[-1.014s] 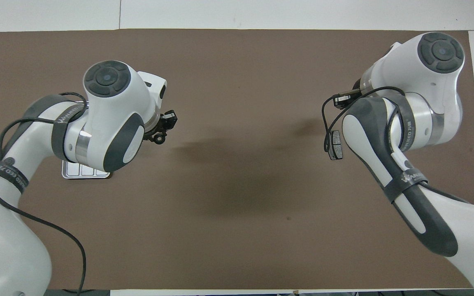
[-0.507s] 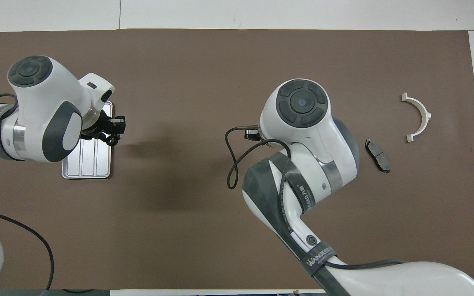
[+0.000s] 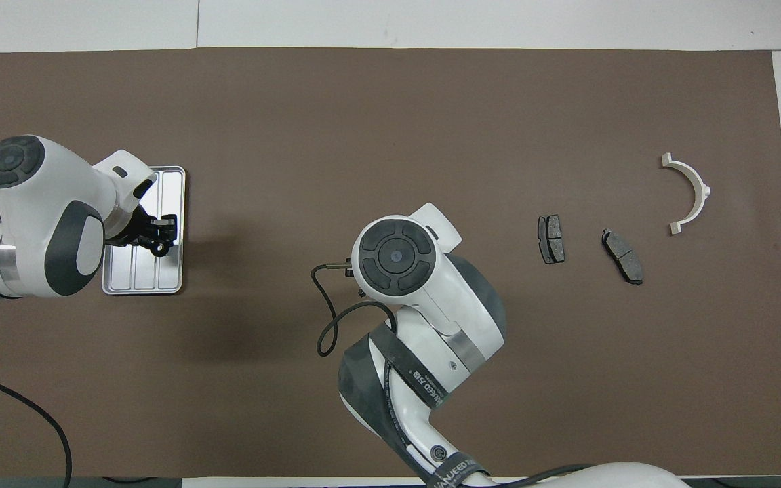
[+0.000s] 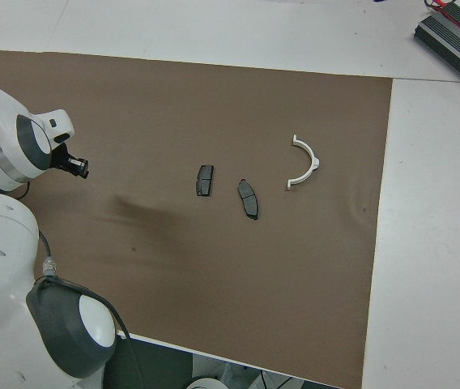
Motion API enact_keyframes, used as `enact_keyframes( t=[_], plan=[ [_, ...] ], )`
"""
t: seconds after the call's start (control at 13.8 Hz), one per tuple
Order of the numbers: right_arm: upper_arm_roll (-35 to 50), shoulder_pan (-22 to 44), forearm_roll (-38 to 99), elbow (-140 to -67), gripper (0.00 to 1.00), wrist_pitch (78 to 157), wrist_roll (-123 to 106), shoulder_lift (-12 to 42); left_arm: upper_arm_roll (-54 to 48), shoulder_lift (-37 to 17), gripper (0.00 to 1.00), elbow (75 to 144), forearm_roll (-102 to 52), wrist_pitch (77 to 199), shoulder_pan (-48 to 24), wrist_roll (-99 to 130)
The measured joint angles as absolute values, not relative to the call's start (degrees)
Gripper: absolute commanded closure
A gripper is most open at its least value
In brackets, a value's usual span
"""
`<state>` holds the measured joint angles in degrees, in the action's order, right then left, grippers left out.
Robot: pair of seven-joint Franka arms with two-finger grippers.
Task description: Pick bearing gear from pile to tray
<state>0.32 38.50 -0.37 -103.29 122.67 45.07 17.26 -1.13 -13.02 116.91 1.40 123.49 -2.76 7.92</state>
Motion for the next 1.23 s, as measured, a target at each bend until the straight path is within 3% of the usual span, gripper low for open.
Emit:
enact_keyframes(
  t=[0.36, 0.8, 0.87, 1.09, 1.23],
  plan=[
    [0.27, 39.40, -0.37, -104.59, 1.00, 129.85, 46.44, 21.49, -1.17, -11.54, 1.00, 120.74, 1.40, 126.39, -1.87, 6.89],
    [0.21, 39.40, -0.37, -108.98, 1.00, 135.66, 46.44, 22.48, -1.18, -10.44, 1.00, 124.91, 1.39, 130.80, -1.74, 6.88],
    [0.19, 39.39, -0.37, -109.11, 1.00, 135.80, 46.44, 22.48, -1.18, -10.26, 0.88, 125.20, 1.39, 131.16, -1.72, 6.88],
    [0.12, 39.36, -0.37, -110.05, 1.00, 136.94, 46.44, 22.48, -1.18, -9.73, 0.15, 126.11, 1.39, 132.19, -1.15, 6.88],
    [0.12, 39.35, -0.37, -110.46, 1.00, 137.46, 46.44, 22.48, -1.18, -9.66, 0.08, 126.27, 1.39, 132.43, -0.81, 6.82]
  ],
)
